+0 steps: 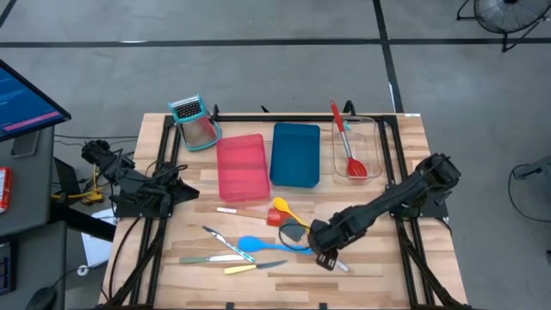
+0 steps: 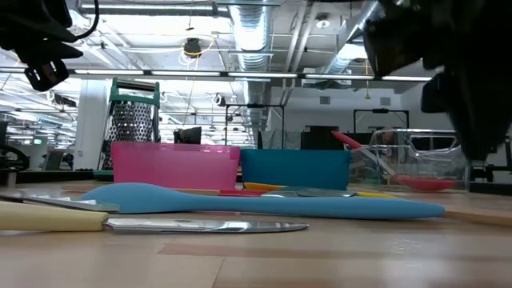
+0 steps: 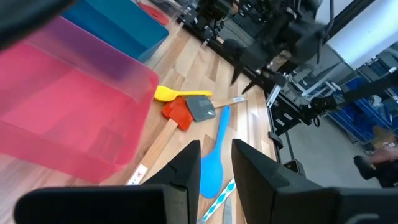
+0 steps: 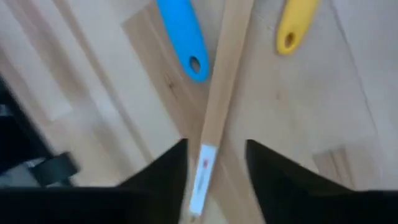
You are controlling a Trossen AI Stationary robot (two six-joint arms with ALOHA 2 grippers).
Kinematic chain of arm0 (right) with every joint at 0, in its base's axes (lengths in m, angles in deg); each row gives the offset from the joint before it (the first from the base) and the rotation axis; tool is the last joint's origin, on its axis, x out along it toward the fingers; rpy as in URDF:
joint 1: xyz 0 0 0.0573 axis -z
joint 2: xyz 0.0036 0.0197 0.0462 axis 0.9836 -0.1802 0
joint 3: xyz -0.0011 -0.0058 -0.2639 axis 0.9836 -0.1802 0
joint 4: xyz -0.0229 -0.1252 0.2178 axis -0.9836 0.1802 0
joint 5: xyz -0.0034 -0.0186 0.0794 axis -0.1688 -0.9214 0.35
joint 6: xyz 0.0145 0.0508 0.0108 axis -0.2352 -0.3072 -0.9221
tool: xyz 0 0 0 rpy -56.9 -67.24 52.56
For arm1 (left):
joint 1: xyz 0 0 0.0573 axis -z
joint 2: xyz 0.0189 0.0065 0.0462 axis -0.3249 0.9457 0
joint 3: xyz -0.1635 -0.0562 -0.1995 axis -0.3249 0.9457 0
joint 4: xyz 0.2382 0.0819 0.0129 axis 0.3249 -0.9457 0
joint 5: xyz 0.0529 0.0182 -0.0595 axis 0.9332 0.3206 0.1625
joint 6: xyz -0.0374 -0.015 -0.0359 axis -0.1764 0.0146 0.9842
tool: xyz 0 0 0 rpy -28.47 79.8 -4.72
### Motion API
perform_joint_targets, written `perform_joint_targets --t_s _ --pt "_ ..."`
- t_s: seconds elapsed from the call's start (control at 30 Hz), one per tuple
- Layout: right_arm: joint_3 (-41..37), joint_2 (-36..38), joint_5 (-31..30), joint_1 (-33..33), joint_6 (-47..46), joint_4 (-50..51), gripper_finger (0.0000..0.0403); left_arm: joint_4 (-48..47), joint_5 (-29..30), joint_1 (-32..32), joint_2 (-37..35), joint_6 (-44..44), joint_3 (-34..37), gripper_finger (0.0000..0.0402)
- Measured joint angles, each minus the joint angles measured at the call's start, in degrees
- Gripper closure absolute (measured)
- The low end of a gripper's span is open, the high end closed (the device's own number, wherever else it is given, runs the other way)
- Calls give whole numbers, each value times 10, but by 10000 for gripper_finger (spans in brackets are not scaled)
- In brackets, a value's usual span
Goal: Pick & Place Kitchen Items
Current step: Put the gray spatula into the blue bin
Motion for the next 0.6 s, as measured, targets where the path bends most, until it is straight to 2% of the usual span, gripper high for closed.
perform_joint_targets --t_s 0.07,0.13,0.2,0.27,0.37,0.5,0.6 --pt "0 -20 -69 -21 1 -21 177 0 0 0 0 -1 0 325" --pt "0 -24 -184 -54 -20 -32 150 0 0 0 0 -1 0 325" --pt "0 -21 -288 -84 -64 -28 140 1 0 0 1 2 0 325" --pt "-4 -20 -344 -110 -120 -5 140 1 0 0 2 1 0 325" --pt "-13 -20 -368 -137 -150 -17 148 0 1 0 3 -3 0 325" --pt "-41 -20 -365 -135 -81 -143 156 0 4 0 3 -1 0 325" --pt "-58 -21 -366 -116 -54 -174 158 1 4 0 3 1 0 325"
